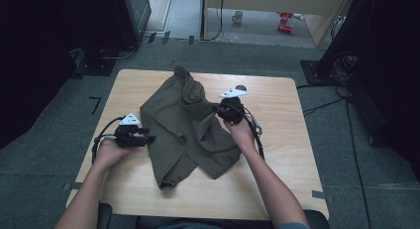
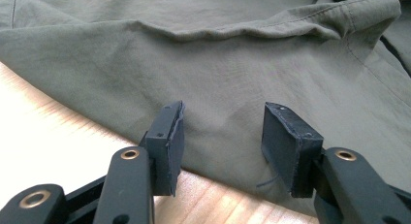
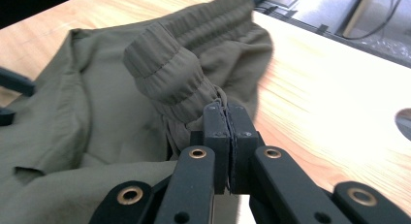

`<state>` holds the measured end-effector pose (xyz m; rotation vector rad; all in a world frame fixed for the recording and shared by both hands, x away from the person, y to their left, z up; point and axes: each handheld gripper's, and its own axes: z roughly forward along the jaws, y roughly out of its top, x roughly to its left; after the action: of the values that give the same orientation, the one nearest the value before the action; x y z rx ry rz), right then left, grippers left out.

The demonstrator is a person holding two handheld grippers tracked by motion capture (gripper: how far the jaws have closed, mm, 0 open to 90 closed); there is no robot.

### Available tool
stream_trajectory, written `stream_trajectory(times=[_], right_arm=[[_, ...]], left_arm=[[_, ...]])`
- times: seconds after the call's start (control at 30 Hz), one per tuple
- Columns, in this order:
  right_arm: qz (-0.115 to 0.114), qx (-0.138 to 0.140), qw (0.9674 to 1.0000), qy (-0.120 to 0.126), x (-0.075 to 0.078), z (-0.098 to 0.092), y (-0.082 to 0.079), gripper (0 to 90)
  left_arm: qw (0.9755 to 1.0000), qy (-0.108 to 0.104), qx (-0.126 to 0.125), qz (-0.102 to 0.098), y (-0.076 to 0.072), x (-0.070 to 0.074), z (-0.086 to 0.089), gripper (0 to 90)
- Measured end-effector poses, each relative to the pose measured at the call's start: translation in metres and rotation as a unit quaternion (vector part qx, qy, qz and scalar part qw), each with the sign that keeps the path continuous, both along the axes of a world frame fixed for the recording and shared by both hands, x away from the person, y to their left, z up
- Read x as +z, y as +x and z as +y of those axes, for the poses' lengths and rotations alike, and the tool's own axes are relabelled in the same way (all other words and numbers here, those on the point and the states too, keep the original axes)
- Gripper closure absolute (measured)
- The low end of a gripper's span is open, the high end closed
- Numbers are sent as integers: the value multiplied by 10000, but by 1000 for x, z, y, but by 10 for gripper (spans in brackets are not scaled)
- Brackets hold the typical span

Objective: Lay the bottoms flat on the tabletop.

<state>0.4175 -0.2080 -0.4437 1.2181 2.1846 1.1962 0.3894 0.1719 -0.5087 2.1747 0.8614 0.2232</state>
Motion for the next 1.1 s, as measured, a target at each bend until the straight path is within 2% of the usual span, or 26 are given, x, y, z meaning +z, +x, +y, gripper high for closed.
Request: stream_trajectory(times=[0.03, 0.13, 0.37, 0.67, 0.77, 0.93, 1.1], right_arm=[[31, -84, 10000, 38, -1, -7, 3, 892], [70, -164, 9998, 70, -2, -13, 5, 892], [142, -405, 9991, -47, -7, -37, 14, 892], [86, -684, 9976, -75, -6, -65, 19, 893], [162, -833, 9963, -92, -9, -79, 21, 893], [182, -909, 9955, -188, -11, -90, 22, 893], [90, -1083, 9939, -195, -13, -106, 24, 893]], left_arm=[[10000, -3, 2, 2, 0, 0, 0, 504], [10000, -9, -1, 8, 0, 0, 0, 504], [9999, -103, -45, 88, -1, 0, -2, 509], [9996, -207, -102, 169, -2, -1, -3, 513], [9995, -221, -132, 198, -3, -1, -4, 523], [9991, -249, -211, 257, -4, 0, -5, 552], [9988, -265, -288, 286, -5, 0, -7, 556]])
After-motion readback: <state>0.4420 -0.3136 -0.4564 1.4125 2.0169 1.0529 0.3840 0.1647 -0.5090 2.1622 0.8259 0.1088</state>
